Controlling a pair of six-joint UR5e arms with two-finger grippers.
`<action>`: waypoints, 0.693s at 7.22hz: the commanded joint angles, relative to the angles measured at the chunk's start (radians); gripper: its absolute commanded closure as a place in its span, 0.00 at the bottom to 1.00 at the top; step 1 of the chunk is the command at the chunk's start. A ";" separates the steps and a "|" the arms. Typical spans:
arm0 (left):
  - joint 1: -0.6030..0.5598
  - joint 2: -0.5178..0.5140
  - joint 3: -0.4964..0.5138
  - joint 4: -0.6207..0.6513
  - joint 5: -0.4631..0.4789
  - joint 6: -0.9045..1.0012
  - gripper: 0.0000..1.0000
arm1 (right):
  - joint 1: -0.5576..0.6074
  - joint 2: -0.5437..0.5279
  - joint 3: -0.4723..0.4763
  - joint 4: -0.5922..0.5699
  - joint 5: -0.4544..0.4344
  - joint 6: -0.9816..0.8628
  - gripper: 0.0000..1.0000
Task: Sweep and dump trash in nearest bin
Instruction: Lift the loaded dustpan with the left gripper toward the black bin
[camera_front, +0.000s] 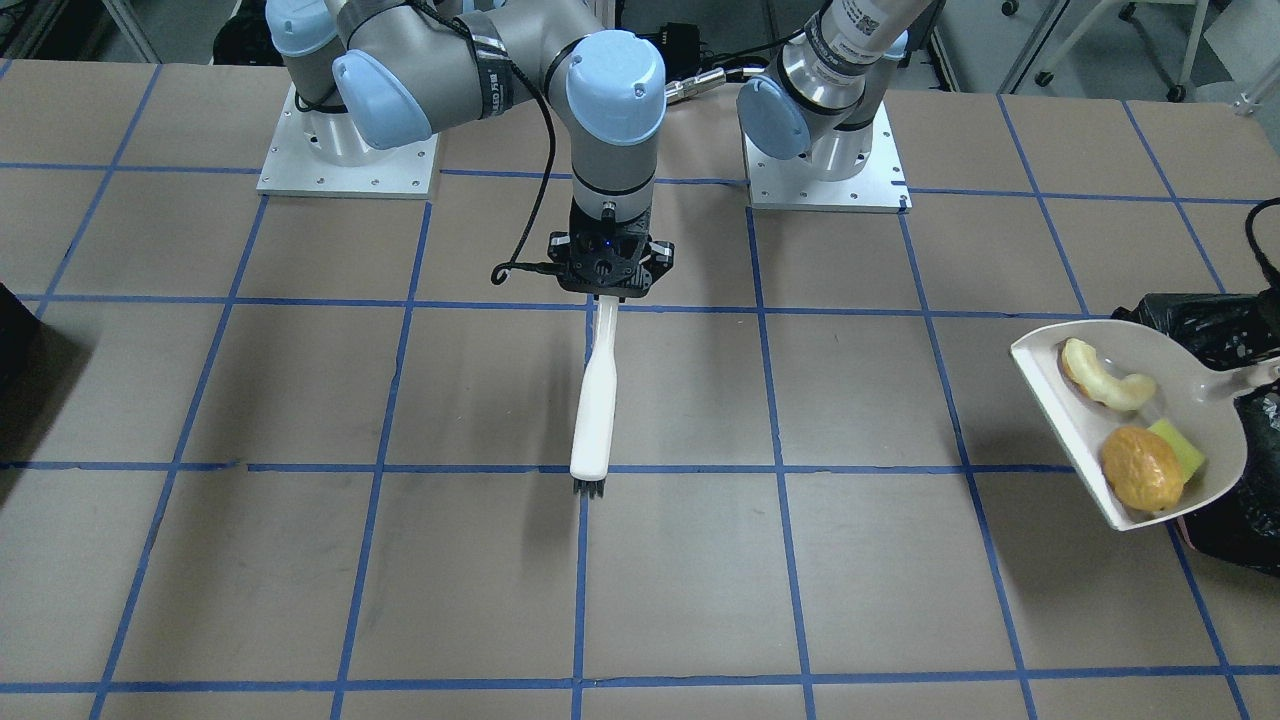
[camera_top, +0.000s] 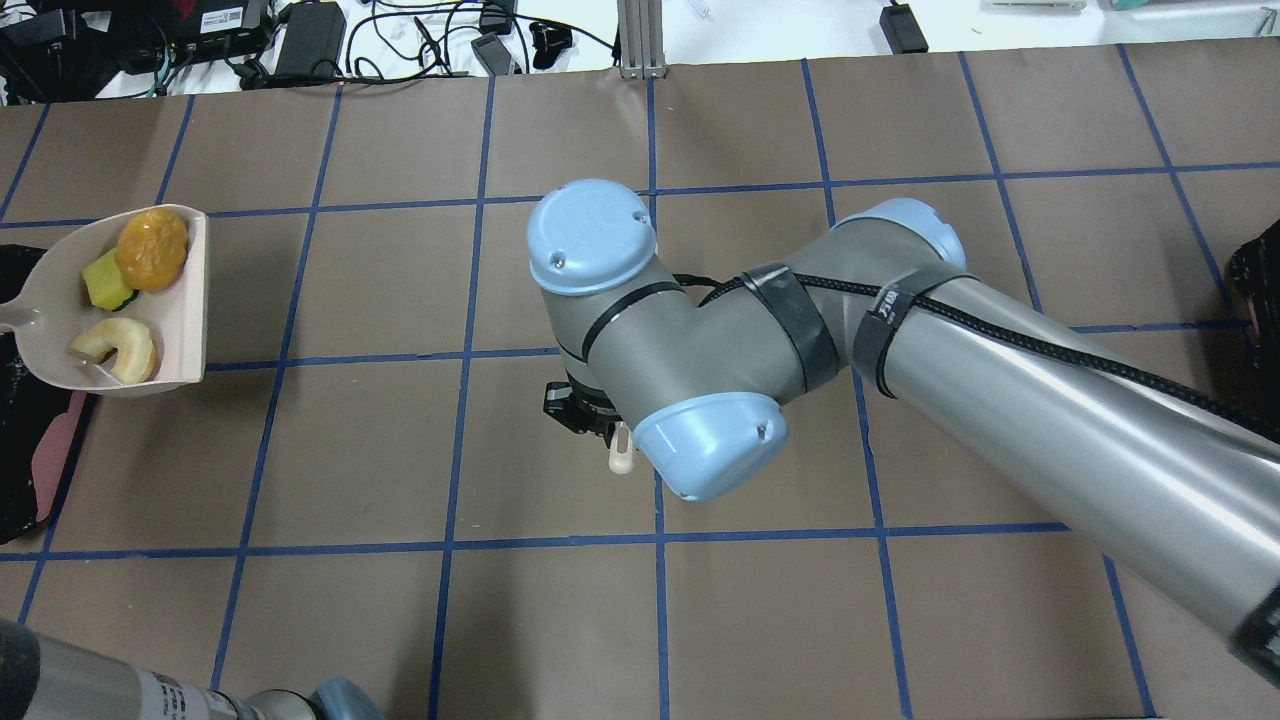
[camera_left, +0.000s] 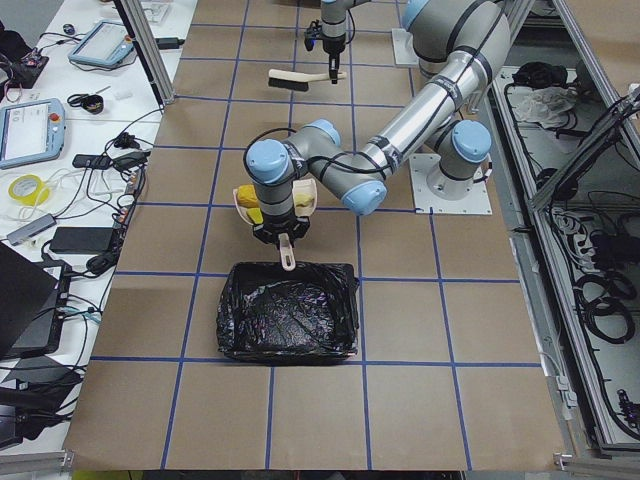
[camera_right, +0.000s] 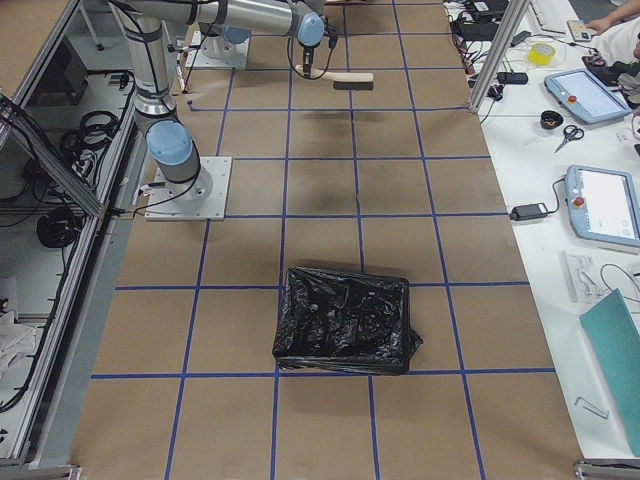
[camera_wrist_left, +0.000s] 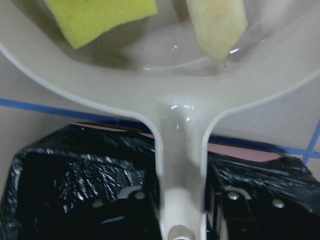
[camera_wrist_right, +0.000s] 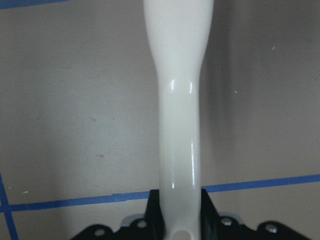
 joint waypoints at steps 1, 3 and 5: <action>0.110 -0.010 0.085 -0.053 0.000 0.117 1.00 | 0.001 -0.011 0.053 -0.003 0.014 -0.003 1.00; 0.201 -0.048 0.159 -0.009 0.035 0.237 1.00 | 0.002 -0.014 0.104 -0.001 0.014 -0.021 1.00; 0.239 -0.134 0.323 0.009 0.113 0.323 1.00 | 0.010 -0.024 0.128 -0.004 0.051 -0.026 1.00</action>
